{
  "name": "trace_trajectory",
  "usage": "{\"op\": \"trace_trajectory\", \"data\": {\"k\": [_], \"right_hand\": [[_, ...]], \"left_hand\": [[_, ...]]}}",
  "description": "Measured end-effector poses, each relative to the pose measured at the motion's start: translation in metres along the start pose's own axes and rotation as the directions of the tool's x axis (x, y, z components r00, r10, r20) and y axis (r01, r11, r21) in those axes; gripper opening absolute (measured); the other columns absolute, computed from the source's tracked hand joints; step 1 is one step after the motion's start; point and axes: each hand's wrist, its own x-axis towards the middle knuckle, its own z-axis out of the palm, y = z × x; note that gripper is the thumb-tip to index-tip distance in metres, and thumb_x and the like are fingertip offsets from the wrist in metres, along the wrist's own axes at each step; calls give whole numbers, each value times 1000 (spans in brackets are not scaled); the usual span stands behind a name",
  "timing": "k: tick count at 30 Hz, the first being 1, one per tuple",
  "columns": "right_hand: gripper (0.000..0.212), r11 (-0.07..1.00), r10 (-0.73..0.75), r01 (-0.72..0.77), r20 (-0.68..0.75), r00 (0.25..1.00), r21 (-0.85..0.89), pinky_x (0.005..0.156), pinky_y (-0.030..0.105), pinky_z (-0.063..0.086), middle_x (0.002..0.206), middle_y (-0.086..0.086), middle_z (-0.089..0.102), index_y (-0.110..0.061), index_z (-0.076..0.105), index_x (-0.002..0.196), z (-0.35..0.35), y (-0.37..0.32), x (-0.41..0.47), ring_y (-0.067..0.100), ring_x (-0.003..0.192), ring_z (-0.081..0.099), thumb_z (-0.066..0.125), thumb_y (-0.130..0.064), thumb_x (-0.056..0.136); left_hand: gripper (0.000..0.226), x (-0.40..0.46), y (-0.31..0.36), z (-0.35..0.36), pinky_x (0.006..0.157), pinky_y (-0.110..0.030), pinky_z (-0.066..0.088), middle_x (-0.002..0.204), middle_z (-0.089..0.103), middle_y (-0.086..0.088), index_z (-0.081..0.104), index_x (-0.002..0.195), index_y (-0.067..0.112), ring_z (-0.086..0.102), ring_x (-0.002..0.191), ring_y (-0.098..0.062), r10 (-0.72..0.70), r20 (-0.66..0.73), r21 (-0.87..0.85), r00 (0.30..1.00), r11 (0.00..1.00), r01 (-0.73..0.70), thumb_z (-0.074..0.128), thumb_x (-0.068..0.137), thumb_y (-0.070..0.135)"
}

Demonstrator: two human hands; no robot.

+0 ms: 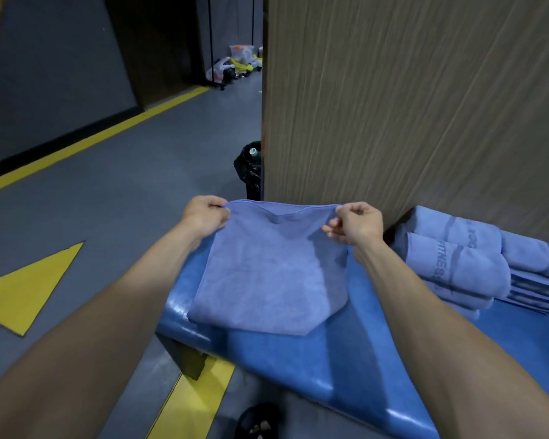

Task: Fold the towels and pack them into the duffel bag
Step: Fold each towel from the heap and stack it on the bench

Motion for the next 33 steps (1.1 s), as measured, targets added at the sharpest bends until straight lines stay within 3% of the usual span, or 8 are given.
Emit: {"op": "trace_trajectory", "data": {"k": [2, 5, 7, 9, 13, 16, 21, 33], "right_hand": [[9, 997, 15, -20, 65, 998, 76, 47, 26, 54, 79, 10, 68, -15, 58, 100, 7, 8, 6, 16, 54, 66, 58, -6, 98], [53, 1000, 5, -4, 195, 981, -8, 60, 27, 52, 97, 3, 61, -22, 44, 144, 10, 24, 10, 10, 66, 58, 64, -12, 96], [58, 959, -87, 132, 183, 979, -250, 87, 37, 55, 110, 1, 62, -19, 45, 147, 6, 29, 3, 14, 91, 62, 68, -16, 94], [43, 866, -190, 228, 128, 973, -446, 95, 35, 51, 103, 0, 66, -13, 61, 132, -5, 36, -12, 18, 96, 62, 67, -14, 90], [14, 774, -136, 134, 45, 990, -619, 85, 35, 52, 95, 11, 74, -7, 70, 95, -31, 55, -49, 31, 97, 68, 63, -15, 86], [23, 793, 31, 2, 44, 999, -609, 60, 38, 58, 66, 11, 67, -8, 60, 66, -48, 68, -67, 27, 55, 65, 63, -20, 84], [35, 903, 230, -166, 117, 966, -397, 41, 21, 32, 48, 5, 43, -10, 54, 62, -57, 67, -86, 16, 38, 34, 72, -23, 88], [33, 899, 309, -245, 129, 942, -364, 39, 18, 29, 51, 4, 51, -9, 56, 64, -60, 78, -94, 14, 37, 40, 79, -21, 84]], "left_hand": [[50, 6, -9, 7, 98, -43, 54, 111, 61, -11, 51, 140, 0, 63, 90, -25, -9, 65, 91, 998, 996, 4, 67, 93, 4], [76, 9, -21, 9, 113, -41, 42, 154, 41, -6, 30, 156, 12, 47, 137, -24, 42, 156, 295, 987, 951, -87, 70, 92, 14], [65, 1, -25, 10, 112, -37, 42, 151, 44, -5, 43, 149, 17, 50, 135, -24, 132, 181, 368, 975, 910, -192, 72, 90, 14], [33, -19, -27, 13, 99, -32, 51, 132, 58, 0, 63, 117, 29, 65, 113, -22, 263, 233, 346, 936, 877, -333, 71, 89, 13], [16, -76, -33, 30, 77, -17, 49, 96, 72, 14, 70, 88, 34, 68, 83, -9, 403, 407, 284, 820, 798, -532, 72, 84, 19], [11, -109, -45, 53, 80, -15, 50, 95, 74, 10, 75, 93, 19, 68, 86, -7, 407, 498, 260, 765, 772, -580, 73, 87, 10], [21, -121, -65, 74, 98, -26, 46, 115, 71, 2, 73, 113, 15, 64, 108, -16, 461, 525, 363, 716, 639, -678, 68, 93, 19], [25, -126, -91, 79, 107, -30, 42, 124, 64, 16, 69, 124, 27, 52, 121, -9, 433, 422, 334, 796, 742, -581, 60, 100, 27]]}}
